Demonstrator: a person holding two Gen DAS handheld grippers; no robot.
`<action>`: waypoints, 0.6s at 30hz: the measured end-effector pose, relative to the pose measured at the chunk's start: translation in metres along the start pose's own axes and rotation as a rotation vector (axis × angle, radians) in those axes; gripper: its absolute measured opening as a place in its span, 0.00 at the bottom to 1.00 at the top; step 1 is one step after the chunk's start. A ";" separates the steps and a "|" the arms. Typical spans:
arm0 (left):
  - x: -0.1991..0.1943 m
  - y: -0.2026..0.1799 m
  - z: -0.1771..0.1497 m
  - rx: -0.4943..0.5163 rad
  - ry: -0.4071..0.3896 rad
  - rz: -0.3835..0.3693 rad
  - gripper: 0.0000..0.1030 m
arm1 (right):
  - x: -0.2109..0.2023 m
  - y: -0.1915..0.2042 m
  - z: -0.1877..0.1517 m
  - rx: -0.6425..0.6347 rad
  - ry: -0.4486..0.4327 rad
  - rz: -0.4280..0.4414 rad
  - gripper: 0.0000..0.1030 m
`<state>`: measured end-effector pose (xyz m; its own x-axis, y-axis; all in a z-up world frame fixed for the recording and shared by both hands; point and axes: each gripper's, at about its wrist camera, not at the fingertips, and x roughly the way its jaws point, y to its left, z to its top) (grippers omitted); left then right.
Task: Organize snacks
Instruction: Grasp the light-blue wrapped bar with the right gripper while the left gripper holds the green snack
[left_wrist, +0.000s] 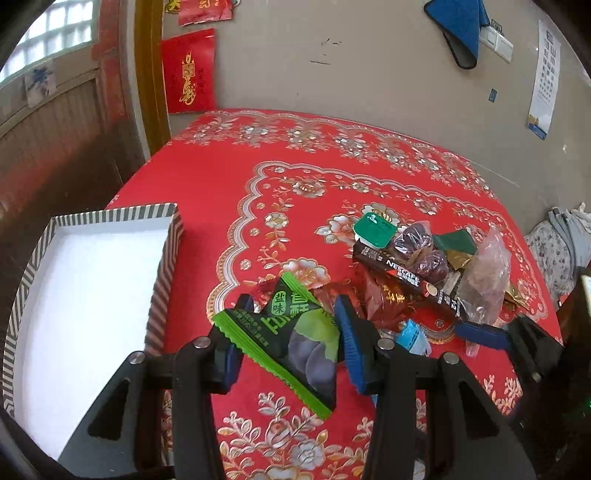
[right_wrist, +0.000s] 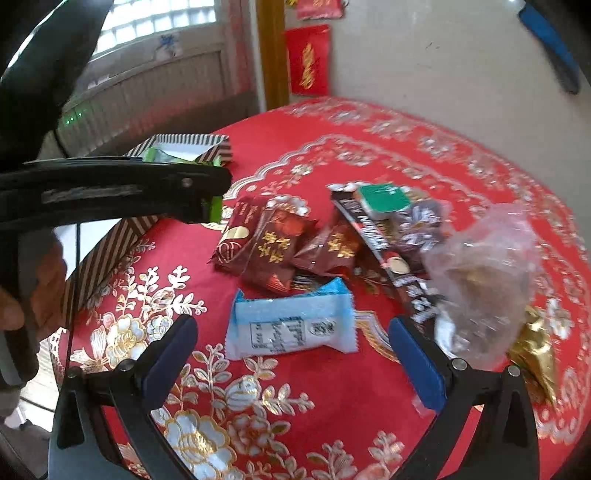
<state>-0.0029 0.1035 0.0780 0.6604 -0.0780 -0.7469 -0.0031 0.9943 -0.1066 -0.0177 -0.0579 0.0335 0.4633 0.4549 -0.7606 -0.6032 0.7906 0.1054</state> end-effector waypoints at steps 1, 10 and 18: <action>-0.001 0.001 -0.001 0.002 0.000 0.001 0.46 | 0.004 0.002 0.001 -0.014 0.008 -0.001 1.00; -0.001 0.001 -0.011 0.017 0.007 0.012 0.46 | 0.031 0.001 0.001 -0.021 0.077 -0.010 0.72; 0.003 0.003 -0.020 0.004 0.033 0.005 0.46 | 0.021 -0.011 -0.004 0.058 0.056 0.009 0.15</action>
<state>-0.0154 0.1051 0.0621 0.6350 -0.0751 -0.7688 -0.0035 0.9950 -0.1002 -0.0033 -0.0586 0.0138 0.4200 0.4398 -0.7938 -0.5679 0.8097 0.1481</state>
